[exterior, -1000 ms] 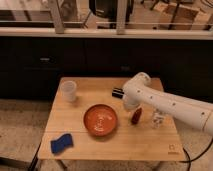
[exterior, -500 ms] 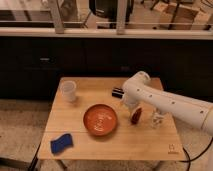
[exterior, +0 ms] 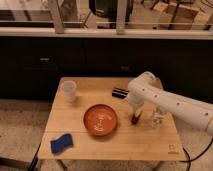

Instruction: Place the pepper in the ceramic bowl

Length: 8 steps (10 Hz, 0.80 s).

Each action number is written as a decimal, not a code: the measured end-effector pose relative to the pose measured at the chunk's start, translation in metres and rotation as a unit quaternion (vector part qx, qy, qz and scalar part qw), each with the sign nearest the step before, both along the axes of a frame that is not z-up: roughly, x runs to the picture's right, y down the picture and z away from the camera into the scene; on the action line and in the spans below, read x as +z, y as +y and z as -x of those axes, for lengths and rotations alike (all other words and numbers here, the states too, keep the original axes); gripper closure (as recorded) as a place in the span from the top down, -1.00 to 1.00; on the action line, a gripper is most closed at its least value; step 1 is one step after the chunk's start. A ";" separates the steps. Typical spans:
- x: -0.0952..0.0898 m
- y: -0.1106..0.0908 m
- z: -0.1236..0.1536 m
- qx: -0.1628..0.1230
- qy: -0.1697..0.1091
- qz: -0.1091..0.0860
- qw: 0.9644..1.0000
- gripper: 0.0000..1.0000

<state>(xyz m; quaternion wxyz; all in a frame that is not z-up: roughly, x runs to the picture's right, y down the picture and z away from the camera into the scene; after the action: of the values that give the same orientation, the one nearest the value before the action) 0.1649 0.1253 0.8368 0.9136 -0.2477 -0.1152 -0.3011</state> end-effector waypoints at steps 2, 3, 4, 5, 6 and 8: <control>0.006 0.002 -0.002 -0.009 -0.002 0.002 1.000 0.60; 0.007 0.004 -0.001 -0.015 -0.003 0.005 1.000 0.60; 0.008 0.006 -0.003 -0.020 -0.001 0.006 1.000 0.60; 0.009 0.008 -0.005 -0.017 -0.002 0.006 1.000 0.60; 0.010 0.010 -0.013 -0.015 0.000 0.005 1.000 0.58; 0.009 0.012 -0.023 -0.011 0.002 0.005 1.000 0.51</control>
<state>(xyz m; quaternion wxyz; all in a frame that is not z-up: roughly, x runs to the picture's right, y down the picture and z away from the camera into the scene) 0.1883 0.1373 0.8459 0.9093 -0.2542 -0.1118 -0.3100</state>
